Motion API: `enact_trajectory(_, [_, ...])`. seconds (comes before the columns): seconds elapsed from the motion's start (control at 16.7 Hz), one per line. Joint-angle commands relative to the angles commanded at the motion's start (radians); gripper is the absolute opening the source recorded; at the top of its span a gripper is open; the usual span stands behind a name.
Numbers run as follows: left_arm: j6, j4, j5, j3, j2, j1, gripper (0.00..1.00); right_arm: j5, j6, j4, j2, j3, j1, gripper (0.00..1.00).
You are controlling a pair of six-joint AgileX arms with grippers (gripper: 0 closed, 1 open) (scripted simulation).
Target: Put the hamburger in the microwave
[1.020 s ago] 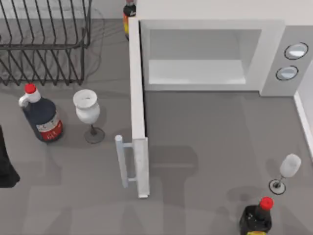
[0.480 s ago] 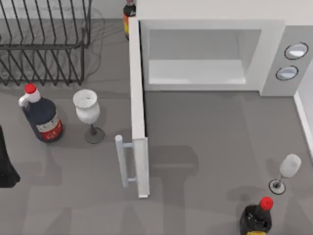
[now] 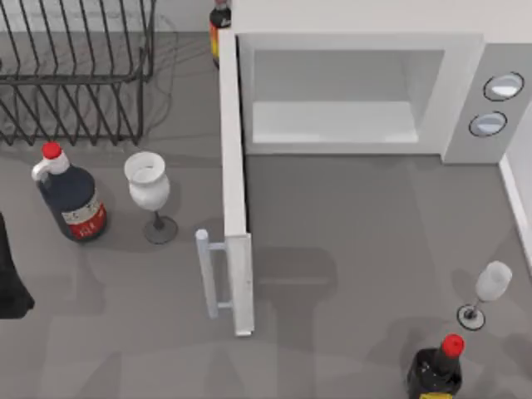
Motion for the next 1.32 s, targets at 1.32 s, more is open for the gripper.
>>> enact_trajectory(1.32, [0.0,0.0,0.0,0.0,0.0,0.0,1.0,0.003,-0.242,0.142,0.483,0.006,0.015,1.0])
